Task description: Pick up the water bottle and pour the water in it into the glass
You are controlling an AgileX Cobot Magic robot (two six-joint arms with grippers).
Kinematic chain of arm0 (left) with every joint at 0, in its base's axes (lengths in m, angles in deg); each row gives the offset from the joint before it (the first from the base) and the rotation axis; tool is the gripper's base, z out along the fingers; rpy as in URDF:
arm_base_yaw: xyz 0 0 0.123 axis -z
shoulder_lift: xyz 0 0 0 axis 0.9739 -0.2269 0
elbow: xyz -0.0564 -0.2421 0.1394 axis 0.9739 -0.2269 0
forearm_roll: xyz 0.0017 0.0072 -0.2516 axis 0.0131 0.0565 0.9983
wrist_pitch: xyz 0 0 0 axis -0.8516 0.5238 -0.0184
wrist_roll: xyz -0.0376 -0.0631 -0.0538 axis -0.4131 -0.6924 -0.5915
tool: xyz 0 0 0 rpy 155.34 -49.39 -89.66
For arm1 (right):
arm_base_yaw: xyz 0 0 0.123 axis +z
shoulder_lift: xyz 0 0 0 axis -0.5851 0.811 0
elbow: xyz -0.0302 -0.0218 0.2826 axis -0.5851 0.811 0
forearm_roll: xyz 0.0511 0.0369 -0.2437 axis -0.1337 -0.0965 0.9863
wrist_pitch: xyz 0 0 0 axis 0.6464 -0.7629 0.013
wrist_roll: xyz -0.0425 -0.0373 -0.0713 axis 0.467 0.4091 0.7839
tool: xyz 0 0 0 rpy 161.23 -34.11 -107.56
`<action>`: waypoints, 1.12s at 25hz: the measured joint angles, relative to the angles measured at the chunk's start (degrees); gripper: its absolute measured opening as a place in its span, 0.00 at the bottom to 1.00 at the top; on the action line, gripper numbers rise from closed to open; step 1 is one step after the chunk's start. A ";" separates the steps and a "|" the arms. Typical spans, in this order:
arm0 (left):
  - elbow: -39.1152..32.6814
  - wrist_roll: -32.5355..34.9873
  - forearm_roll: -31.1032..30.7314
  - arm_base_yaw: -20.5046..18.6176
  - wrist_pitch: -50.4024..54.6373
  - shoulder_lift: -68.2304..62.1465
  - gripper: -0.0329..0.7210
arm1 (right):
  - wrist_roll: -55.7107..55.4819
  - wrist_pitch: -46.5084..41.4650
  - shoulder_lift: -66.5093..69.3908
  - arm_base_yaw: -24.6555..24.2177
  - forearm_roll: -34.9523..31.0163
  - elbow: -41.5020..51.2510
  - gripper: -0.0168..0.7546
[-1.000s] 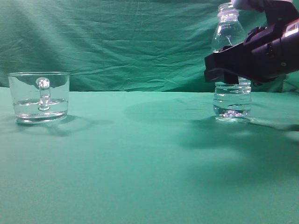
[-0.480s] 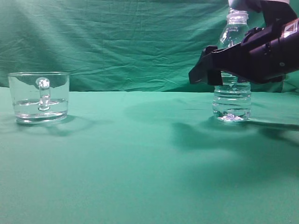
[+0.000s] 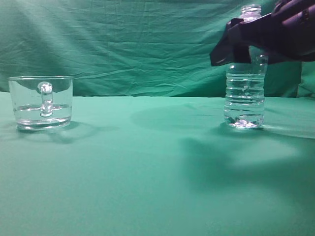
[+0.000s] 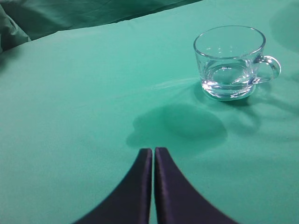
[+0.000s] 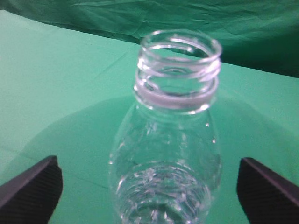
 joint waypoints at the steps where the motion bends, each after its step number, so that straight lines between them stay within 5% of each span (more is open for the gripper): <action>1: 0.00 0.00 0.00 0.00 0.00 0.00 0.04 | 0.00 -0.20 -1.21 0.00 -0.41 0.96 0.89; 12: 0.00 0.00 0.00 0.00 0.00 0.00 0.04 | -0.55 -20.12 -20.57 0.00 0.88 3.95 0.89; 24: 0.00 0.00 0.00 0.00 0.00 0.00 0.04 | -2.66 -48.70 -52.36 0.00 1.24 4.14 0.02; 28: 0.00 0.00 0.00 0.00 0.00 0.00 0.04 | -3.19 -54.84 -60.48 0.00 1.13 4.14 0.02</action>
